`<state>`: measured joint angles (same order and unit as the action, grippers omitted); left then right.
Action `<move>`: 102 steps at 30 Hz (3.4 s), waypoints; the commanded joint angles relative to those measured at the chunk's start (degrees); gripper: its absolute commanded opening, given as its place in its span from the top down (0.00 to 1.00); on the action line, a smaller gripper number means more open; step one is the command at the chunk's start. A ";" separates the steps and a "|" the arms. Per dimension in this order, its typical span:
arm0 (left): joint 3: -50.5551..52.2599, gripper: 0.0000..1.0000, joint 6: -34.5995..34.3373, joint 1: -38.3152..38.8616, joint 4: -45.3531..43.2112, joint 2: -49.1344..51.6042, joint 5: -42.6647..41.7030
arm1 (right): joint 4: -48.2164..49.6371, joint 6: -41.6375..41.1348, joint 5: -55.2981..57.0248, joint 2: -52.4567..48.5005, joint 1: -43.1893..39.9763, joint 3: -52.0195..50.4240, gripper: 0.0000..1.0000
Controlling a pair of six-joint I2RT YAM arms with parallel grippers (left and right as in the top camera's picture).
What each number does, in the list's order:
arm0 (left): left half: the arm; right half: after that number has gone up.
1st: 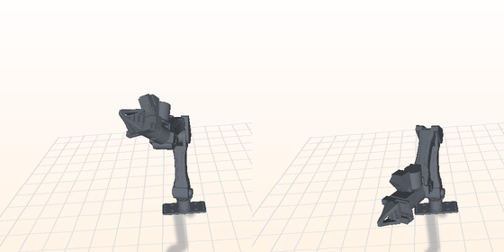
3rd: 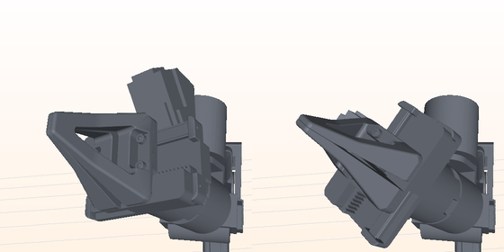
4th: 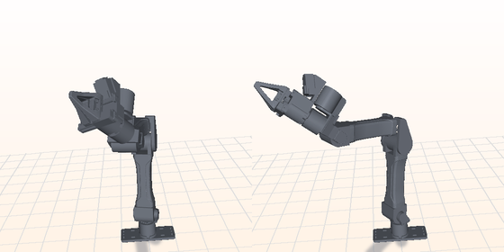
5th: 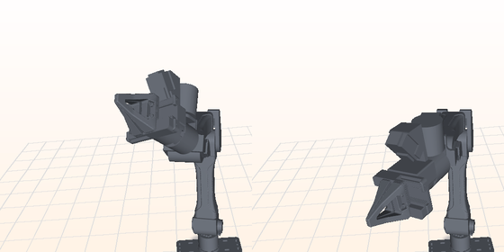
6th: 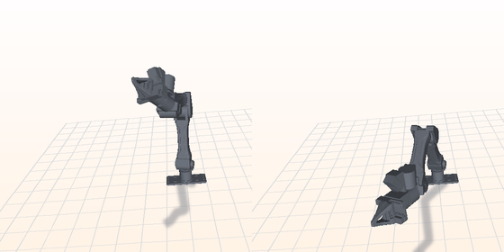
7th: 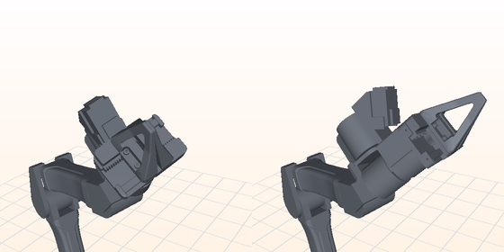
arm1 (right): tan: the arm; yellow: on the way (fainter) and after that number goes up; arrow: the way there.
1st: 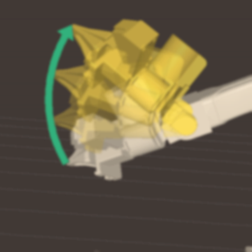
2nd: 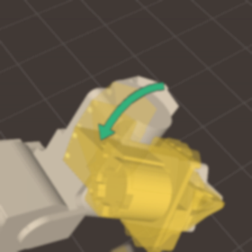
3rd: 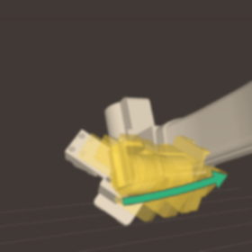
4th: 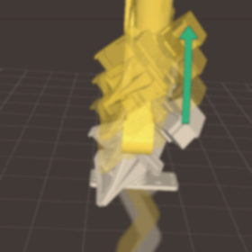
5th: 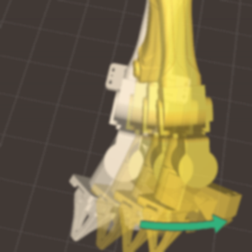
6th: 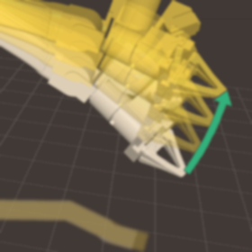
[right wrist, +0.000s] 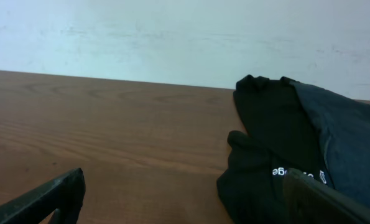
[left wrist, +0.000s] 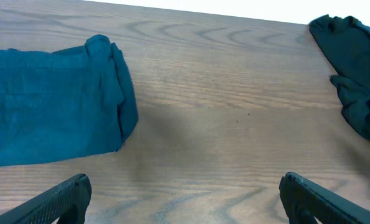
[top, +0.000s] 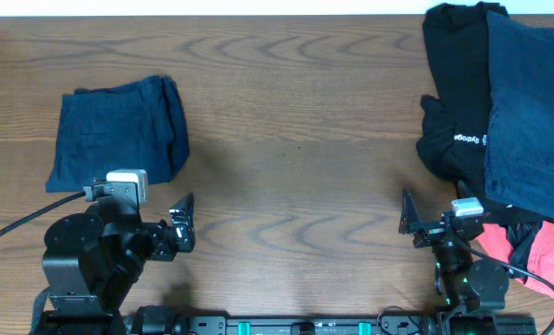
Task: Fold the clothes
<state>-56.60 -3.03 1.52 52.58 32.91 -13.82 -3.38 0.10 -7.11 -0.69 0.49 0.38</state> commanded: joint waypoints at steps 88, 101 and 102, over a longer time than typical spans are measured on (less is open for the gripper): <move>56.37 0.02 4.26 -0.15 -49.86 -32.68 0.13 | -0.22 -0.44 -0.83 0.31 -0.48 -0.07 0.01; 56.37 0.02 4.26 -0.13 -49.86 -32.68 0.13 | -0.22 -0.44 -0.85 0.31 -0.48 -0.07 0.01; 56.37 0.02 4.26 -0.13 -49.86 -32.68 0.13 | -0.22 -0.44 -0.83 0.31 -0.48 -0.07 0.01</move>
<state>-1.06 0.27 1.52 0.56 0.58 -12.51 -3.38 0.08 -7.55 -0.69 0.49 0.38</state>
